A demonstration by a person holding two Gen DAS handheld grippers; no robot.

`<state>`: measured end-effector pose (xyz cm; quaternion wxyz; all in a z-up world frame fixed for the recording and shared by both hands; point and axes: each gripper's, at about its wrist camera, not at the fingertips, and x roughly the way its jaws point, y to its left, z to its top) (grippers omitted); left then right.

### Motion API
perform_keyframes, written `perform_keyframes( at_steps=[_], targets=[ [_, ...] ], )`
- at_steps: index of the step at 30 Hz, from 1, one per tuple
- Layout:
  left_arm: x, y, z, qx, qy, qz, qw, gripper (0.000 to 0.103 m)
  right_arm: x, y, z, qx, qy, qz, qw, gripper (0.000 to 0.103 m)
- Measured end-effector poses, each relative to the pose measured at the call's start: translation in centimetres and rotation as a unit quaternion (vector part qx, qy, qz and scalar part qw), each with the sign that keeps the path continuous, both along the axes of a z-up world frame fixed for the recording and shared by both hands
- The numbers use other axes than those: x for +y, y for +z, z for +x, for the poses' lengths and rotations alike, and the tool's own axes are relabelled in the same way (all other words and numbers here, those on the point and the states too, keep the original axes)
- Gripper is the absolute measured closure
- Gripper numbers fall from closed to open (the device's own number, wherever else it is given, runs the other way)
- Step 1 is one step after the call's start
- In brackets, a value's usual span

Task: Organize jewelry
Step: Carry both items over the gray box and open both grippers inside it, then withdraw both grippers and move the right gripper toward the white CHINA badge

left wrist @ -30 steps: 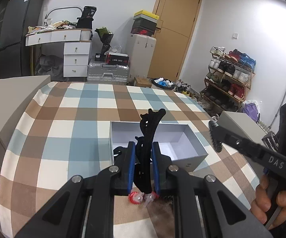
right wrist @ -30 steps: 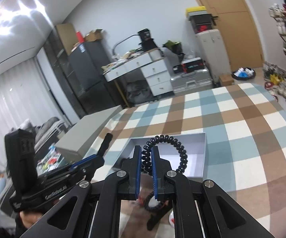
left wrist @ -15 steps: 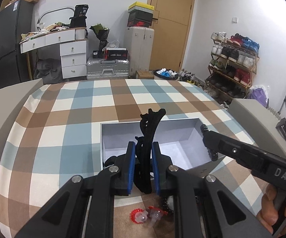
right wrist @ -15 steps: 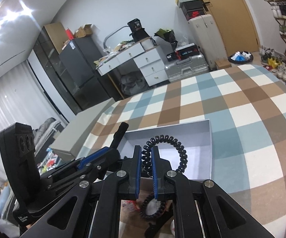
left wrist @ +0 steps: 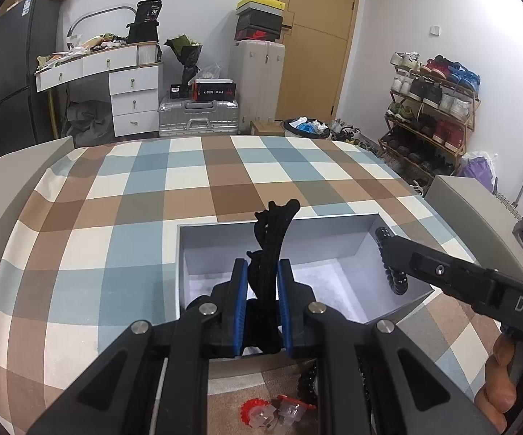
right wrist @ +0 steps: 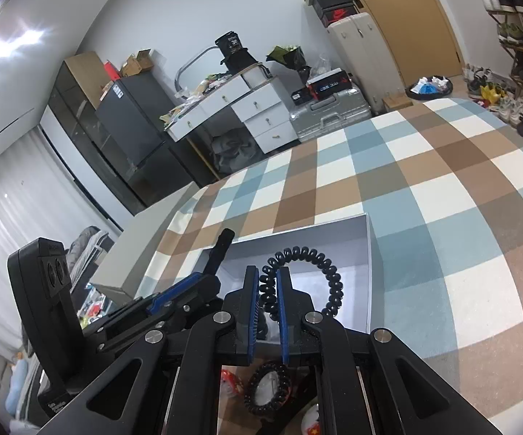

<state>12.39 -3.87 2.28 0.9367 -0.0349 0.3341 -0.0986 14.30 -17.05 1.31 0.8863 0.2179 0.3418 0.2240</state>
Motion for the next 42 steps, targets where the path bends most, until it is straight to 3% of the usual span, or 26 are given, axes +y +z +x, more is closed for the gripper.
perform_keyframes(
  at_steps=[18,20,22,24,25,27,29,31,35,42],
  targets=[
    [-0.8,-0.2,0.4,0.013,-0.003,0.016,0.9998,0.092,0.5,-0.1,0.3,0.012,0.010,-0.007,1.000,0.091],
    [-0.7,-0.1,0.4,0.014,0.000,0.010,0.9998,0.092,0.5,0.3,-0.1,0.006,0.010,-0.015,1.000,0.079],
    [-0.6,0.1,0.2,0.014,0.001,0.012,0.9998,0.092,0.3,0.7,-0.6,-0.001,0.007,-0.018,1.000,0.075],
    [-0.6,0.6,-0.3,0.008,-0.006,0.013,0.9999,0.082,0.1,1.2,-1.2,-0.005,0.004,-0.029,1.000,0.061],
    [-0.5,0.7,-0.5,0.005,-0.007,0.013,0.9999,0.078,-0.1,1.5,-1.6,-0.010,0.005,-0.037,0.999,0.049],
    [-0.2,1.1,-1.3,0.002,0.000,0.010,1.0000,0.044,-0.5,2.0,-2.6,-0.020,-0.002,-0.049,0.999,0.039],
    [0.3,1.4,-1.8,0.000,0.007,0.002,1.0000,0.026,-0.9,2.4,-3.4,-0.025,-0.008,-0.063,0.998,0.015],
    [1.2,1.7,-2.8,-0.004,0.005,-0.020,0.9998,0.021,-1.0,2.6,-4.2,-0.024,0.002,-0.082,0.996,0.001],
    [2.3,1.6,-4.4,-0.005,0.031,-0.029,0.9991,0.001,-1.2,2.1,-5.3,-0.006,0.009,-0.125,0.992,0.000],
    [2.8,-0.3,-6.2,0.003,0.051,-0.012,0.9986,0.001,-2.0,0.3,-6.6,0.023,-0.014,-0.179,0.983,0.000]
  ],
)
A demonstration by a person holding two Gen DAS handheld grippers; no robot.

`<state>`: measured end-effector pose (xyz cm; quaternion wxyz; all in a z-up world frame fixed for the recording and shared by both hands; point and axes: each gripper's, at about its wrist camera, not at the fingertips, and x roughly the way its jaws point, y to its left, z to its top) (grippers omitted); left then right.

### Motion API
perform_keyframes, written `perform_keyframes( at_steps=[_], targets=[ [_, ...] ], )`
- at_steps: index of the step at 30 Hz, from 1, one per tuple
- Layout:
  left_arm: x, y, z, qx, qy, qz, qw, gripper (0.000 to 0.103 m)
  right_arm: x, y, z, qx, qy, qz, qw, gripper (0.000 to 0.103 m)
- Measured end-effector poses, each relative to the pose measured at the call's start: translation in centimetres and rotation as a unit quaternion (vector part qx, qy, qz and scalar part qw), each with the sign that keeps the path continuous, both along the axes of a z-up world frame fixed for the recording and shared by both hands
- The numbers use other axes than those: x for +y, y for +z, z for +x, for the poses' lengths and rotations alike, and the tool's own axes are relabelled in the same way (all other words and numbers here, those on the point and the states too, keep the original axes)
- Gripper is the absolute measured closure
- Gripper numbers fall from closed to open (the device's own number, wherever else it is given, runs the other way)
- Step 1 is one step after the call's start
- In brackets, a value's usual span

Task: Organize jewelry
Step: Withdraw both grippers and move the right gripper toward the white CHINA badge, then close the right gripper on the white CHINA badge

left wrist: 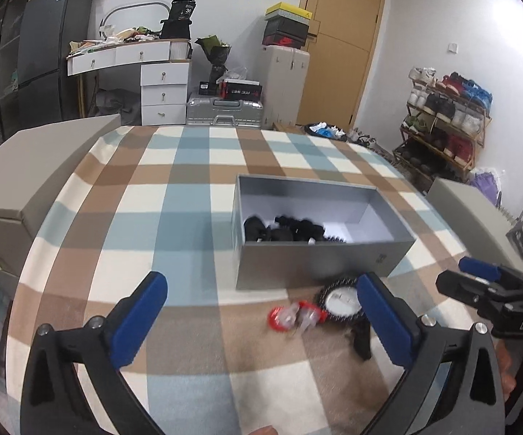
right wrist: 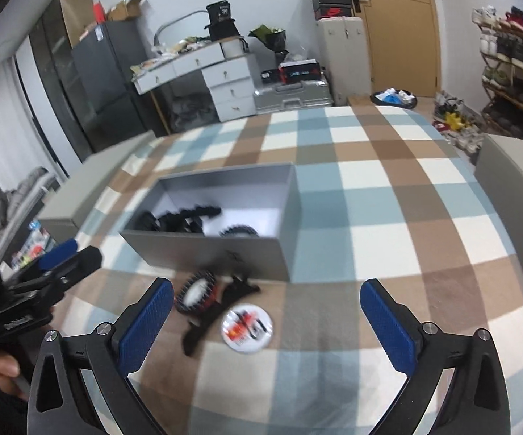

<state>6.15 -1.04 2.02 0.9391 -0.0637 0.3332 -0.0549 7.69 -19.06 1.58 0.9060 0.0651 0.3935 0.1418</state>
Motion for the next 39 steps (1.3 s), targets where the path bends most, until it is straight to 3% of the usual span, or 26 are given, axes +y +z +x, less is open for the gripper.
perform_keyframes(
  at_steps=[7,12,28,32,39],
  targets=[
    [0.3,-2.6,-0.1,0.024,0.002,0.014,0.9996,0.001,1.5,-3.3,-0.1,0.025,0.004,-0.102,0.995,0.000],
    [0.8,-2.9,0.4,0.043,-0.005,-0.006,0.9990,0.001,2.4,-4.6,-0.2,0.047,0.029,-0.093,0.994,0.000],
    [1.0,-3.6,0.0,0.066,0.001,-0.017,0.9977,0.001,4.4,-5.8,0.2,0.057,0.050,-0.158,0.985,0.002],
    [1.2,-3.7,0.0,0.067,0.004,-0.021,0.9975,0.001,4.5,-5.8,0.4,0.057,0.055,-0.136,0.988,0.012],
    [1.6,-3.6,0.0,0.065,0.005,-0.032,0.9973,0.001,4.8,-5.8,0.4,0.048,0.084,-0.126,0.987,0.013]
  ],
)
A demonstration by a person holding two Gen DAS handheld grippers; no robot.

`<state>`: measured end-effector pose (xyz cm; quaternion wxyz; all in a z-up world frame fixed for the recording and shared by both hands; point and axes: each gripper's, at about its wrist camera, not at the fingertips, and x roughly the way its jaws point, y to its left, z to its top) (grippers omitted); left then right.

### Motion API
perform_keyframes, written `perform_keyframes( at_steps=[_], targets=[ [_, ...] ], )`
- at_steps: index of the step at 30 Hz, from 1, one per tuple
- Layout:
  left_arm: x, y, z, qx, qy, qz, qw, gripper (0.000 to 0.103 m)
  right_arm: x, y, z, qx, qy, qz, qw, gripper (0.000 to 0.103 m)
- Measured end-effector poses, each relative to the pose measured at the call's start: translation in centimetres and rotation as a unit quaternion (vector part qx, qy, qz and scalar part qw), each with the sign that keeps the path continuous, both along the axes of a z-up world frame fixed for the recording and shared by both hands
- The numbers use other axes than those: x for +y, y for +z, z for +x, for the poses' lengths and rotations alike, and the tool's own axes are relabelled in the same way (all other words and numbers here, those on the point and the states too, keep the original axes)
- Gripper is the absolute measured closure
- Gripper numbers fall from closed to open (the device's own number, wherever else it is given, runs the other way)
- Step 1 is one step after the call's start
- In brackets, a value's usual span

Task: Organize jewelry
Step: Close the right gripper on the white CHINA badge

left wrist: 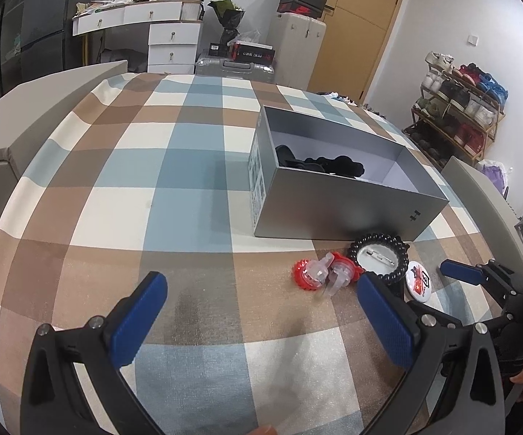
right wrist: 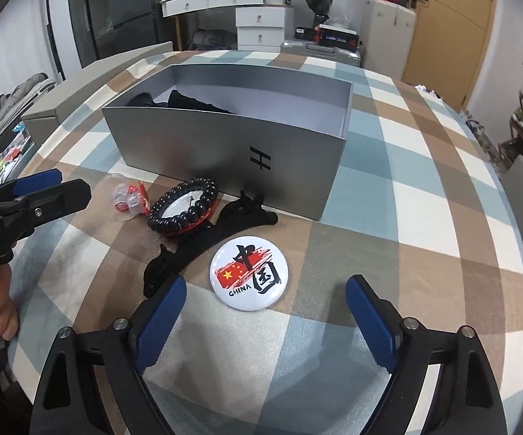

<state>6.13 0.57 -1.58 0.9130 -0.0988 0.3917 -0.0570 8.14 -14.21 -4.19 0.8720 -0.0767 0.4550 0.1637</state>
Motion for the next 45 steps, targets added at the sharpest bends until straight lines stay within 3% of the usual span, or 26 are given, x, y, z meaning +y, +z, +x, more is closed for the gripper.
perform_keyframes(
  at_steps=[6,10,12,16,22,28,34,43,45],
  targets=[
    [0.1,-0.1,0.2,0.004,-0.004,-0.011,0.9999,0.001,0.3,0.2,0.2,-0.010,0.012,0.008,1.000,0.027],
    [0.4,-0.1,0.2,0.004,-0.003,-0.018,0.9998,0.001,0.4,0.3,0.1,-0.018,0.024,0.009,1.000,0.046],
    [0.5,-0.1,0.2,0.004,0.001,-0.020,0.9998,0.001,0.7,0.5,0.0,-0.022,0.034,0.009,0.999,0.061],
    [0.5,-0.1,0.2,0.006,0.003,-0.019,0.9998,0.001,0.4,0.5,-0.2,-0.022,0.044,0.028,0.998,0.061],
    [0.2,-0.1,0.2,0.008,0.012,-0.005,0.9999,0.001,-2.5,3.0,-0.9,-0.036,0.043,0.128,0.990,0.061],
    [-1.8,-0.1,0.6,0.020,-0.008,0.050,0.9985,0.001,-4.0,2.8,-0.2,-0.024,0.016,0.147,0.989,0.061],
    [-4.2,-0.2,0.8,0.018,-0.056,0.121,0.9909,0.001,-4.5,3.2,-0.3,-0.027,0.013,0.154,0.988,0.061],
    [-3.6,1.2,0.4,-0.028,-0.055,0.114,0.9916,0.002,-5.1,3.1,-0.2,-0.025,0.006,0.158,0.987,0.061],
    [-3.1,1.0,1.1,-0.023,-0.041,0.127,0.9907,0.011,-5.0,3.0,-0.2,-0.024,0.006,0.159,0.987,0.061]
  ],
)
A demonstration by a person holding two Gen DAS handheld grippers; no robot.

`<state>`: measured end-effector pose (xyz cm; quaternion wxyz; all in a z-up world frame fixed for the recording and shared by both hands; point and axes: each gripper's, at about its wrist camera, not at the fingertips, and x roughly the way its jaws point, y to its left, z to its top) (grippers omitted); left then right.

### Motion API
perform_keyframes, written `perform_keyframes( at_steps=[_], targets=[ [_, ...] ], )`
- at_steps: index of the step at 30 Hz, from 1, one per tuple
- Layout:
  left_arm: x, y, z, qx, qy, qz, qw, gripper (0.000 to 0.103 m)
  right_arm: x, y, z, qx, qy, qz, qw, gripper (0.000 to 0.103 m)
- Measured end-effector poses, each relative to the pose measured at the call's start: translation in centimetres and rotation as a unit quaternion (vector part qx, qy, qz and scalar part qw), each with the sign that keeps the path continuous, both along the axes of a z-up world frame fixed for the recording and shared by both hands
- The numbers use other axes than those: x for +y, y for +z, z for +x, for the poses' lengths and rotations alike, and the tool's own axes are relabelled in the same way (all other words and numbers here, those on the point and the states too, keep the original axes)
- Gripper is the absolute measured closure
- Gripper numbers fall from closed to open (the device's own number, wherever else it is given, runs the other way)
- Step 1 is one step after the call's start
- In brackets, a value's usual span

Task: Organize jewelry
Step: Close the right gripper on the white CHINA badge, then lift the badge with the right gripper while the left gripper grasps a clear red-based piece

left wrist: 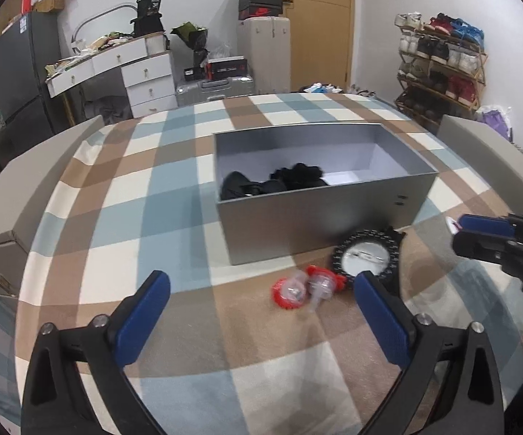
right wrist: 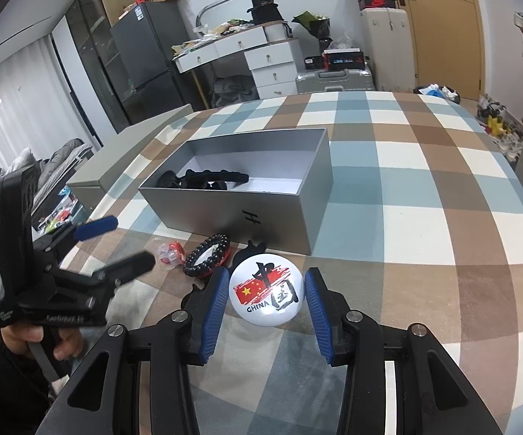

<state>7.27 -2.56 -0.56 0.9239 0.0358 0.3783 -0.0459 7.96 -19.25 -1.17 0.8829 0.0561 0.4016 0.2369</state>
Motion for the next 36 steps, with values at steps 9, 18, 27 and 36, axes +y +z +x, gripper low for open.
perform_keyframes(
  at_steps=[9,18,27,36],
  targets=[
    [0.7,-1.0,1.1,0.039,-0.010,-0.011,0.9991,0.016,0.1,-0.1,0.0,0.002,0.002,0.002,1.000,0.061],
    [0.9,-0.9,1.2,0.040,0.004,0.003,0.9992,0.016,-0.2,0.2,-0.2,0.001,0.001,0.006,1.000,0.061],
    [0.4,-1.6,1.2,0.057,-0.003,-0.004,0.9984,0.024,-0.3,0.6,-0.3,-0.004,0.001,0.010,1.000,0.061],
    [0.0,-1.9,1.2,0.072,-0.014,-0.016,0.9971,0.065,-0.5,0.8,-0.3,-0.007,0.000,0.013,1.000,0.061]
  ],
)
